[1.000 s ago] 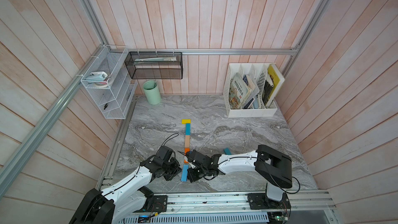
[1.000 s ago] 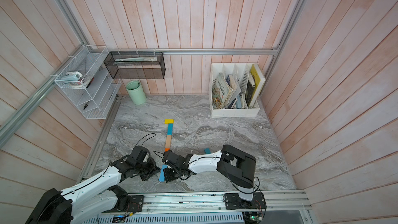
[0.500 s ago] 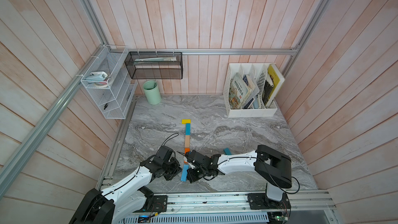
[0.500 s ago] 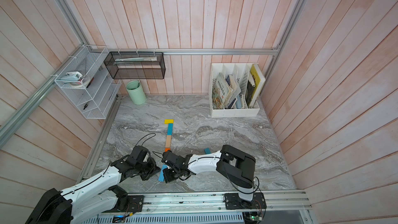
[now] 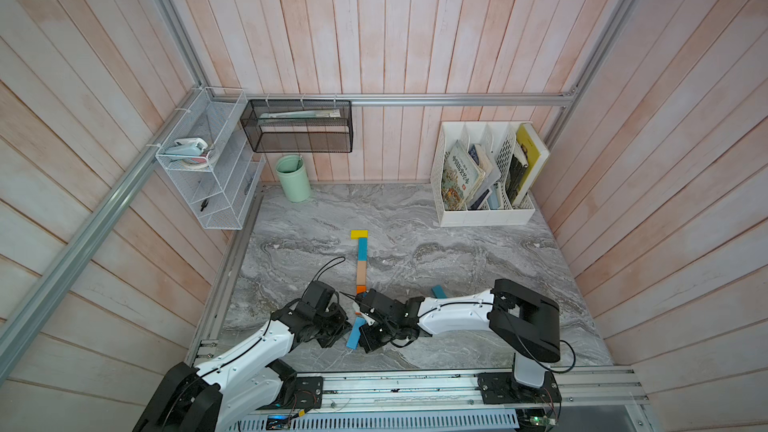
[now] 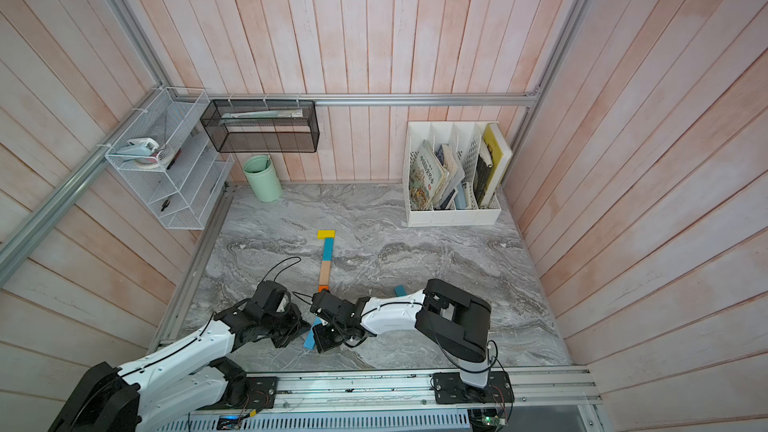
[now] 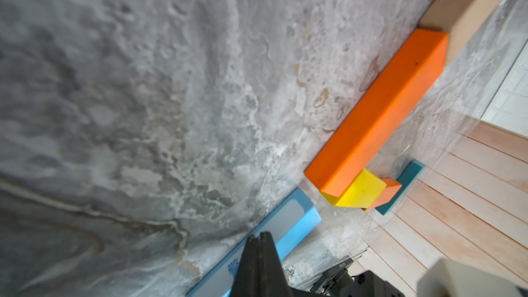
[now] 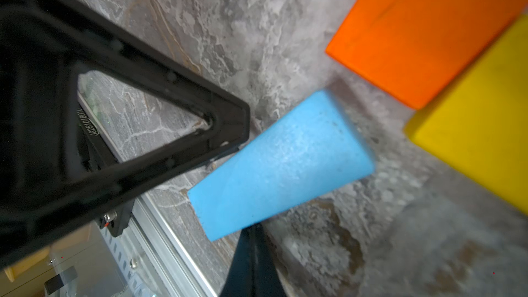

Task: Assemble a giraffe with building blocks
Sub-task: Assemble the building block at the center of the board, then pick up the building block from the center of the board.

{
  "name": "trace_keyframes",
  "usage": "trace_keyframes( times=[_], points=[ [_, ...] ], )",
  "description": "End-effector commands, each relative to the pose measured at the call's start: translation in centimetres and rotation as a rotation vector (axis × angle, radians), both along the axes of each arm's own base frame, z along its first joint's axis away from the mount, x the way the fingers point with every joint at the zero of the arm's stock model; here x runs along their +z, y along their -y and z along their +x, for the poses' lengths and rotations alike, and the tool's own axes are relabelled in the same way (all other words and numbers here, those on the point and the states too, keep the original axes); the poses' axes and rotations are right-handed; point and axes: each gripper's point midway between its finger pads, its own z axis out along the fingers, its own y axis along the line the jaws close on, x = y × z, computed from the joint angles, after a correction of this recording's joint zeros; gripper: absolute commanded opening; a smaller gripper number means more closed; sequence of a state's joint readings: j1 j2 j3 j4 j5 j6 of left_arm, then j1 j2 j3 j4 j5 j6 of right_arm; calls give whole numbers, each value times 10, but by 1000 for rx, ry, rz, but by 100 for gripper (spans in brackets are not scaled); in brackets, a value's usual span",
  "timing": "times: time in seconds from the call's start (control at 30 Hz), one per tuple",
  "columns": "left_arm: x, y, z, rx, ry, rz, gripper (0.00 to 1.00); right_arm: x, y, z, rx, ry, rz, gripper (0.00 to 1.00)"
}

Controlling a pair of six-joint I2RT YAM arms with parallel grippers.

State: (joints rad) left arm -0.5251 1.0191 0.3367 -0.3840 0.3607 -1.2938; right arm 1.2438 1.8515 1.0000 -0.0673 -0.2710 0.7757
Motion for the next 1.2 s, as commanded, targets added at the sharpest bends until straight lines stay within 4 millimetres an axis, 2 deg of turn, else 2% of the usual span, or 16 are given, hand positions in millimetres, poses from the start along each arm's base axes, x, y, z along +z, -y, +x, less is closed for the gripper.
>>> trace_keyframes(
  times=[0.0,0.1,0.27,0.37,0.47,0.5,0.53,0.57,0.7,0.77,0.8,0.83,0.9,0.97,1.1,1.17],
  points=[
    [1,-4,2,1,12,29,0,-1,-2,-1,18,10,-6,0],
    [-3,-17,1,21,7,71,0,1,13,2,-14,30,-28,0],
    [6,-37,6,81,47,83,0,8,63,5,-103,84,-95,0],
    [24,-45,16,90,120,111,0,27,99,23,-204,165,-131,0],
    [42,-46,27,82,178,122,0,57,139,59,-361,253,-150,0],
    [47,-43,31,74,197,112,0,66,151,71,-410,271,-140,5],
    [50,-41,34,70,209,102,0,73,161,82,-452,289,-124,22],
    [52,-40,35,69,213,98,0,78,171,91,-480,293,-118,29],
    [61,-36,42,60,239,91,0,84,217,120,-518,300,-246,38],
    [67,-34,46,58,261,82,0,88,234,129,-507,330,-346,60],
    [68,-34,48,59,267,78,0,90,242,133,-491,338,-401,88],
    [71,-32,50,57,279,71,0,92,252,139,-489,348,-460,98],
    [73,-30,52,48,287,61,0,93,259,145,-457,365,-524,98],
    [74,-26,53,33,291,45,0,91,253,148,-425,367,-521,98],
    [72,-21,54,2,285,36,0,96,226,151,-389,347,-347,98],
    [73,-20,54,-3,293,28,0,109,232,157,-421,377,-323,98]
  ],
)
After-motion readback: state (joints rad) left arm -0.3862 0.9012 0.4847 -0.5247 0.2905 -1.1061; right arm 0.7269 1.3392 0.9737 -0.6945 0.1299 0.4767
